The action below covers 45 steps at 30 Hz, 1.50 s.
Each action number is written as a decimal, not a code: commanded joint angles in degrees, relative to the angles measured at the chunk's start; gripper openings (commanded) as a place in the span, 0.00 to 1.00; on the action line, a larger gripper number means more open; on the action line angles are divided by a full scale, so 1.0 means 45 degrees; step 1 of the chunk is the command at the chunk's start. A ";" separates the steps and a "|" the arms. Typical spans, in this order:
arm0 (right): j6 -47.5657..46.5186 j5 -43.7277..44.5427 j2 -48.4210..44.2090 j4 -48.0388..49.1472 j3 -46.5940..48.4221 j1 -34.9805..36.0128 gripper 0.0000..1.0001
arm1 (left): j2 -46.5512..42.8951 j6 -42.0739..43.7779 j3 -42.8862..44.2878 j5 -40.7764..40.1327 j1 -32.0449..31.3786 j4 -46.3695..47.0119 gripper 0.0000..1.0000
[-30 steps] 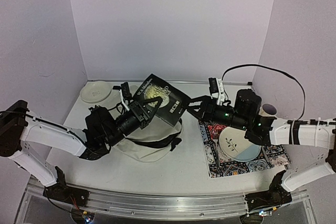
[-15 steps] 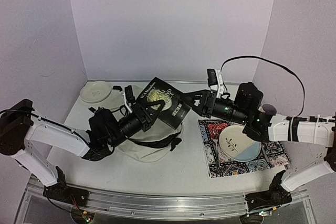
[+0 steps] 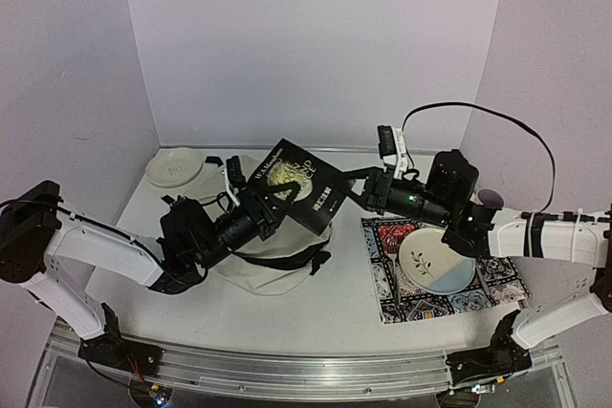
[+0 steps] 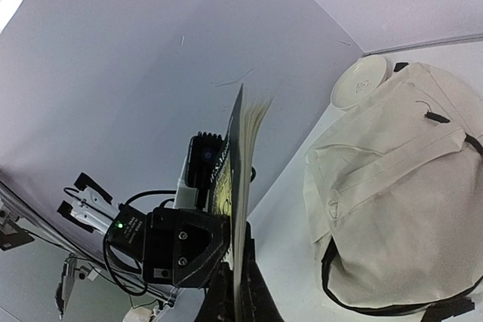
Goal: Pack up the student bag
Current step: Pass from the left arm to the right, then grab the largest pocket of the student bag.
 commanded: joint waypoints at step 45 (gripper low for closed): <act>-0.1524 0.4753 -0.3604 -0.4887 -0.1744 -0.2204 0.00 | 0.4522 1.2353 1.0010 -0.6251 -0.1599 -2.1844 0.84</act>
